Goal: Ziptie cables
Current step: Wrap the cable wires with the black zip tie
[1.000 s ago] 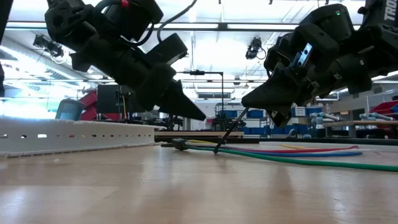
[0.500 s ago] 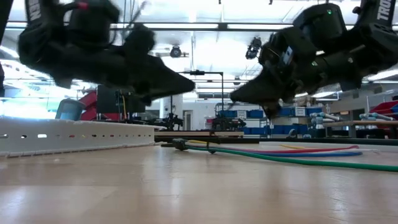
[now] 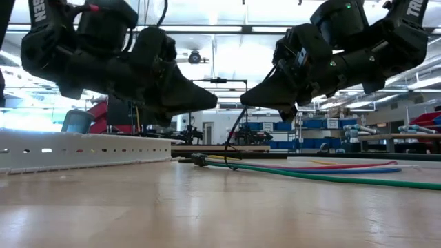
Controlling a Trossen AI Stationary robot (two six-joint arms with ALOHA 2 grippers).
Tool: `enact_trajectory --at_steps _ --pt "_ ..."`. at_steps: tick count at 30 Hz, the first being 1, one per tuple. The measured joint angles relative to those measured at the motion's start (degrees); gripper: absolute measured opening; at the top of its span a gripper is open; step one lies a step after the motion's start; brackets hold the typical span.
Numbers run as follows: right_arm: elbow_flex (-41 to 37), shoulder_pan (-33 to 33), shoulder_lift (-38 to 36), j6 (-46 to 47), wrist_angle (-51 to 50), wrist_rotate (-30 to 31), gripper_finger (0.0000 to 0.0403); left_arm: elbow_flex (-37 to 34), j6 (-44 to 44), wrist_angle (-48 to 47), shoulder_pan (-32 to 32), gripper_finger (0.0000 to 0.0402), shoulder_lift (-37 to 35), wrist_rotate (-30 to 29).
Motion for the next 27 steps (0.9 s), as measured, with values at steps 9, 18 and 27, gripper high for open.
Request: enact_trajectory --at_steps 9,18,27 --pt "0.0 -0.3 0.0 -0.4 1.8 -1.4 0.0000 1.9 1.7 -4.4 0.9 0.0070 0.2 0.5" --pt "0.0 -0.2 0.0 -1.6 2.9 -2.8 0.0000 3.1 1.6 -5.2 2.9 0.0077 0.5 5.4" --pt "0.0 -0.2 0.0 -1.5 2.9 -3.0 0.0000 4.5 6.3 -5.6 2.9 0.0103 0.5 5.0"
